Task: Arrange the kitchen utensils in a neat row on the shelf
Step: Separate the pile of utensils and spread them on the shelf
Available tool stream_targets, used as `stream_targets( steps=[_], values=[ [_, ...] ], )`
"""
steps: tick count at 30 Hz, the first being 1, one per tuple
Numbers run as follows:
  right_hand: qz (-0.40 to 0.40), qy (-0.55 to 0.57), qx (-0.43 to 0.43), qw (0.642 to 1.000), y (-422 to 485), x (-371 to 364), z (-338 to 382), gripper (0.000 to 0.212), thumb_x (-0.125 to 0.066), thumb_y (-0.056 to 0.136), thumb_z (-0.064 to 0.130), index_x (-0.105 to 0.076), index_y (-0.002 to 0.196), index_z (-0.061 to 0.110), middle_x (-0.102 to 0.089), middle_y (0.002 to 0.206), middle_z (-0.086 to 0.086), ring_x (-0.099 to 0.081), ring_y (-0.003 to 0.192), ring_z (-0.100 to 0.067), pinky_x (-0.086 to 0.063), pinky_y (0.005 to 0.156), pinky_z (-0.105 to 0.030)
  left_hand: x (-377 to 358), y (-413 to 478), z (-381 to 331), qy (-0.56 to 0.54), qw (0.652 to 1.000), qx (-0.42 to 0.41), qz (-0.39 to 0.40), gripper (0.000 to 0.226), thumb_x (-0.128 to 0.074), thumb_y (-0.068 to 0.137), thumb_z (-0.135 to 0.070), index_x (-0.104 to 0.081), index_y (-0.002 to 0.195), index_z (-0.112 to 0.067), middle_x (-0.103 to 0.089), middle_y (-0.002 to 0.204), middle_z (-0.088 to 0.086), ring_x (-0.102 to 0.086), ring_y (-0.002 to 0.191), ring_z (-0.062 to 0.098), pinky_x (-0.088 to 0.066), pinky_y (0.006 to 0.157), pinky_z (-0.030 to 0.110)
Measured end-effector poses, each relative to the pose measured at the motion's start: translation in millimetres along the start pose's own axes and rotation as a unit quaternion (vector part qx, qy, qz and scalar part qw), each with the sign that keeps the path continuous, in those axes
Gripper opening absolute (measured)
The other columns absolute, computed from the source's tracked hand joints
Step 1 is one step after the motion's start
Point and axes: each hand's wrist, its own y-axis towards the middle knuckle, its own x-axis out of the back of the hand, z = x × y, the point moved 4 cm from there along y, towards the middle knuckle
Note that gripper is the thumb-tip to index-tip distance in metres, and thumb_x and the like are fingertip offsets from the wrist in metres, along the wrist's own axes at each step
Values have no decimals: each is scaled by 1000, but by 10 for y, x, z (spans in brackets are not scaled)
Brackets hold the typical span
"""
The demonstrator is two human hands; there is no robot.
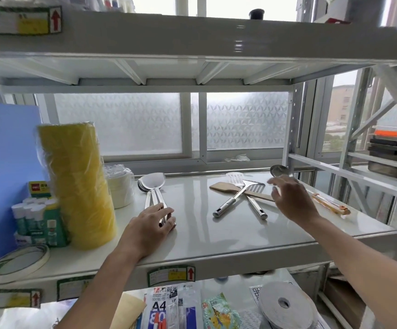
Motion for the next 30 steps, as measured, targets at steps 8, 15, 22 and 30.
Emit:
stream_targets(
  steps=[8,15,22,30],
  values=[
    [239,57,-40,969,-101,-360,912,36,-49,98,46,-65,124,27,-70,122,-11,-64,113,-32,-50,89,-40,-100,-21,-80,-8,1000,-4,7,39,-46,100,-49,-59,135,-38,-53,146,-13,-49,134,11,-40,105,37],
    [325,-35,-117,938,-180,-542,1003,48,-53,82,58,-56,113,21,-71,115,-1,-62,113,-26,-44,77,-37,-119,-22,-164,-12,1000,-5,7,38,-47,101,-47,-59,135,-38,-52,146,-13,-47,135,11,-38,104,35],
    [296,7,-205,933,-191,-431,721,54,-50,86,42,-48,133,17,-64,128,-10,-61,117,-33,-49,87,-40,-135,-6,-182,1,1000,-9,16,39,-46,101,-49,-58,136,-38,-51,148,-12,-47,136,11,-38,105,36],
    [162,49,-200,965,-2,95,174,18,-49,93,34,-54,103,20,-69,109,-15,-64,98,-35,-49,85,-42,-136,-10,-174,0,1000,-9,16,40,-45,101,-49,-58,137,-37,-52,147,-9,-47,136,13,-39,106,38]
  ],
)
